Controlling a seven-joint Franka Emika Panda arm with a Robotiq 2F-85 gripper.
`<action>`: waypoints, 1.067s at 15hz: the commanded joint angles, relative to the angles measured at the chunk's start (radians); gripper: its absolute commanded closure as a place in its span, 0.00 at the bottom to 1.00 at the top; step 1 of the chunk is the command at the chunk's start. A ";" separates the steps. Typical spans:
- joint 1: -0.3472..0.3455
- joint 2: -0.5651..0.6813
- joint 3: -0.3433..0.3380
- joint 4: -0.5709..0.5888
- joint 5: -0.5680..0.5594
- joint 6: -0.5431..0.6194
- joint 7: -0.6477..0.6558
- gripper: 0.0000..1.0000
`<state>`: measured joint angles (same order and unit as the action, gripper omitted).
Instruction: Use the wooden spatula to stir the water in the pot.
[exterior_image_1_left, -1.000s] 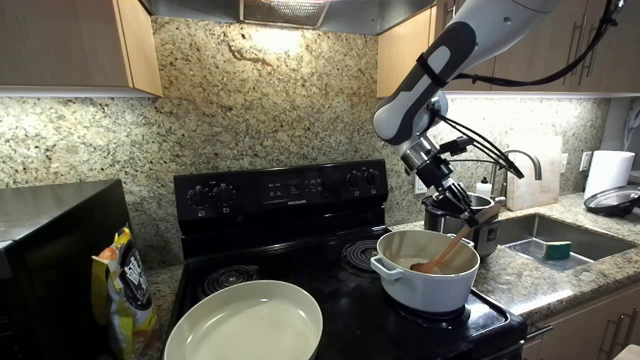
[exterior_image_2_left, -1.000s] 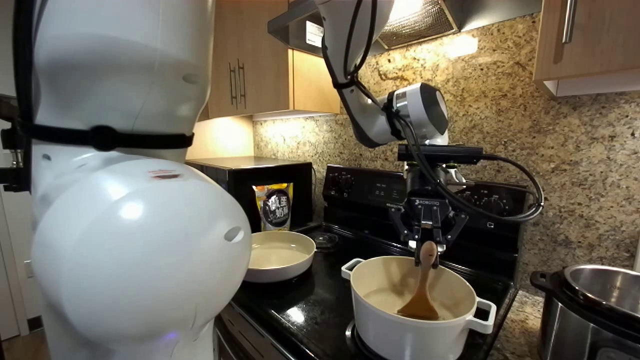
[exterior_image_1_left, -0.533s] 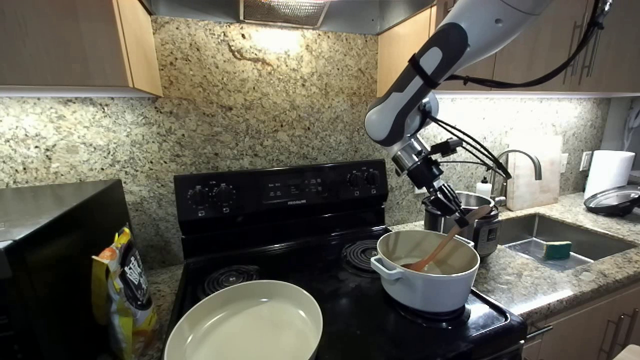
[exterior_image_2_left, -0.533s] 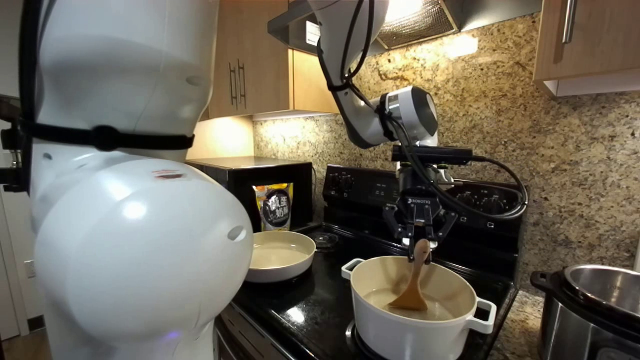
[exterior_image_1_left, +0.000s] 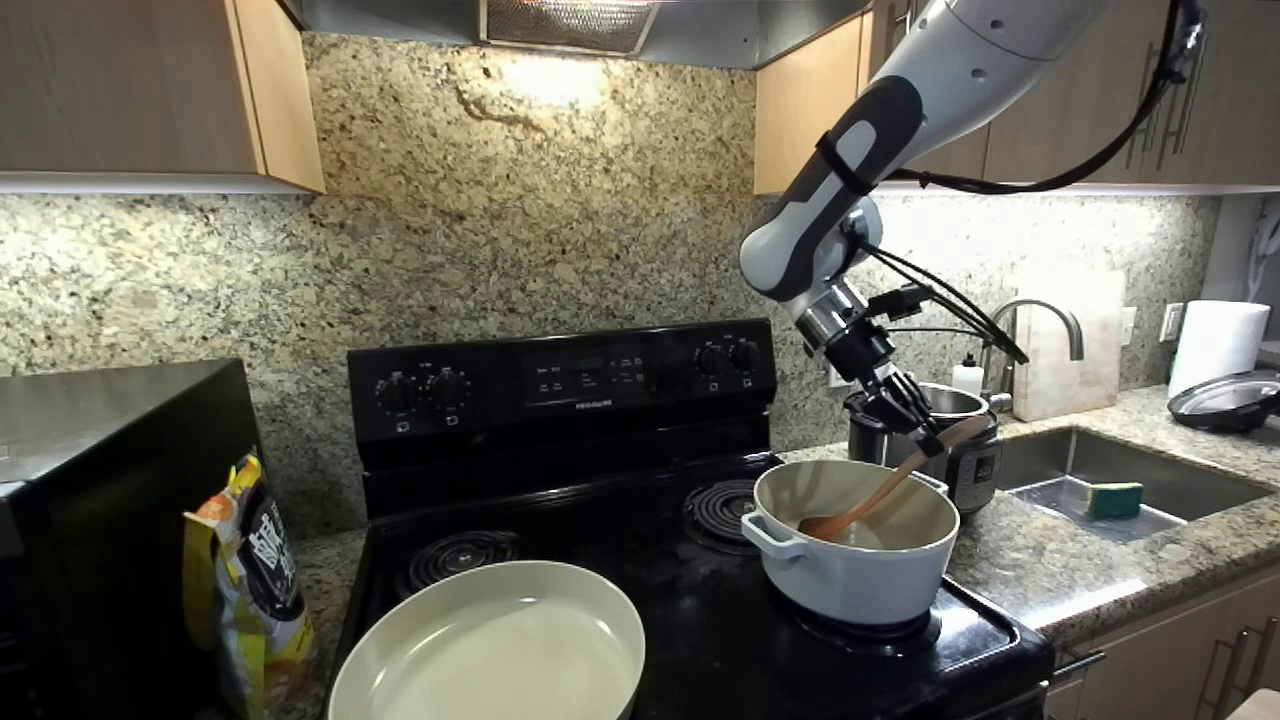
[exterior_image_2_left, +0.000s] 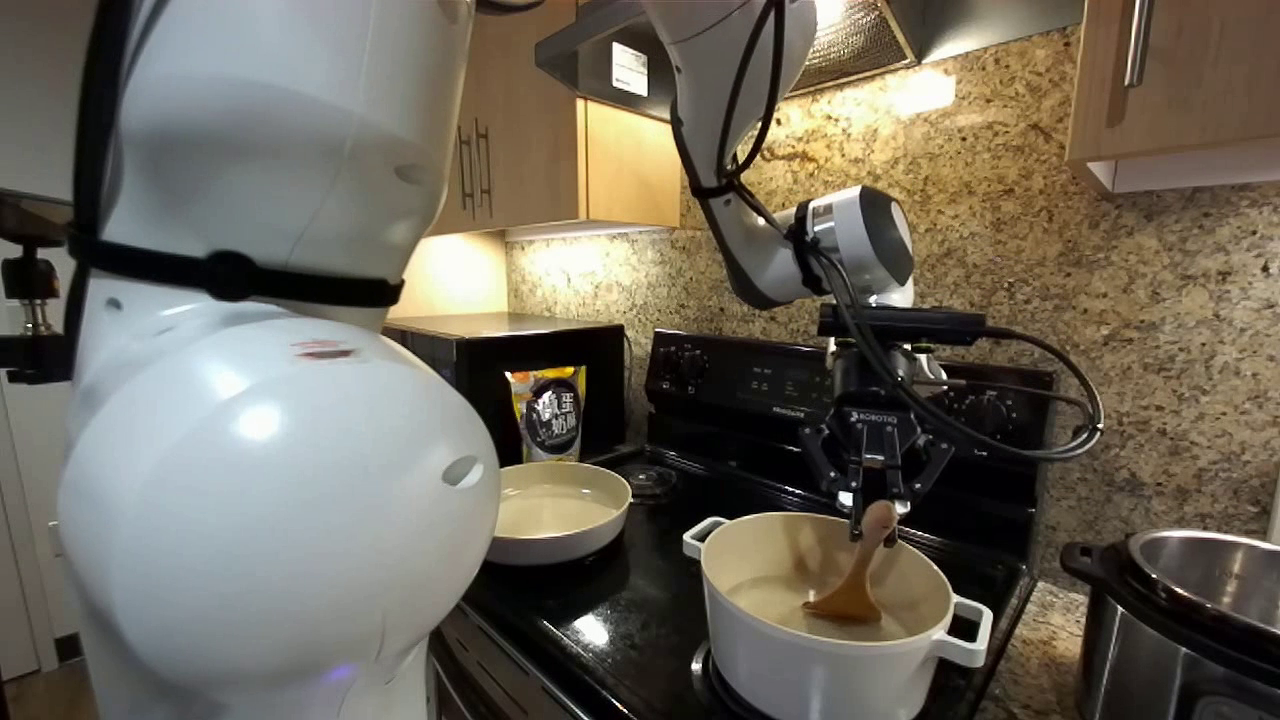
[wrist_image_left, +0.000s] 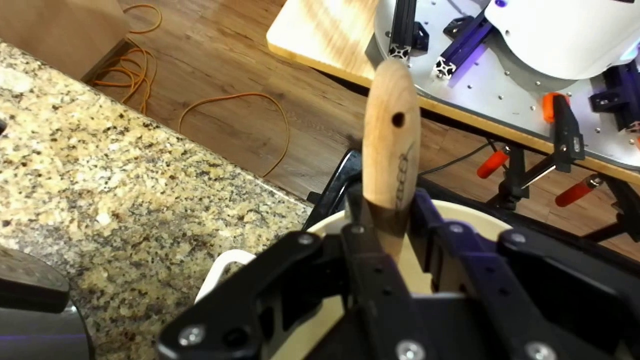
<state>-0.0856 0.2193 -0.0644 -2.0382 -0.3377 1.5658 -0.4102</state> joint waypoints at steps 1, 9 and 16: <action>-0.010 -0.013 0.001 -0.014 -0.013 -0.023 -0.004 0.94; -0.009 -0.119 -0.011 -0.119 -0.032 -0.025 0.011 0.94; 0.004 -0.154 -0.001 -0.152 -0.057 -0.020 -0.034 0.94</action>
<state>-0.0864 0.0895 -0.0755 -2.1696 -0.3691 1.5508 -0.4103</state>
